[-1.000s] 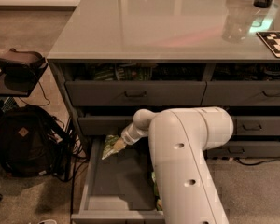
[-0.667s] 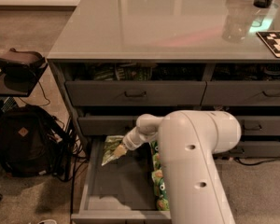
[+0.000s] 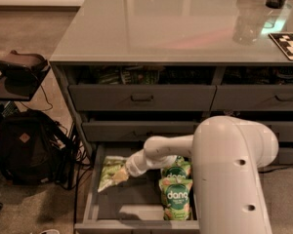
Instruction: Pick green jalapeno chip bag from bottom drawer and place on counter
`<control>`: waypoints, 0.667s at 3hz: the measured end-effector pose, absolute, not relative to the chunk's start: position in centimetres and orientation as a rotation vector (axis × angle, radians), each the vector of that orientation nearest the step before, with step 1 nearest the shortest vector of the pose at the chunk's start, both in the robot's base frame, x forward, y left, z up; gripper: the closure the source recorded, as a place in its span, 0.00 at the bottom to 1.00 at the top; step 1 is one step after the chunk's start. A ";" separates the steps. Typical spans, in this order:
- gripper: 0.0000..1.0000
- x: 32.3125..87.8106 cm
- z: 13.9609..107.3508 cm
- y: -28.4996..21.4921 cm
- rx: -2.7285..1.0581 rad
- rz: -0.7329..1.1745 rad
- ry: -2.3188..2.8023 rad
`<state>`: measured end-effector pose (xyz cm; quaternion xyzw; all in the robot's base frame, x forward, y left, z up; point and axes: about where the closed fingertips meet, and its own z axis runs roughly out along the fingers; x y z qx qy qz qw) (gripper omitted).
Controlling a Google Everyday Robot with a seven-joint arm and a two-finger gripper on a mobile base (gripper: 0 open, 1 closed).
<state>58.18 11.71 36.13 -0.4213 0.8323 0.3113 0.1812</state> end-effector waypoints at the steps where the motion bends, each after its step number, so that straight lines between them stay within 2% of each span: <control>1: 1.00 55.2 39.0 12.6 -1.125 0.829 2.373; 2: 1.00 53.9 43.8 13.6 -1.025 0.729 2.375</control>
Offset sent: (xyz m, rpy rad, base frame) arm -0.1618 -0.0124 0.0852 -0.1919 -0.0588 -0.2205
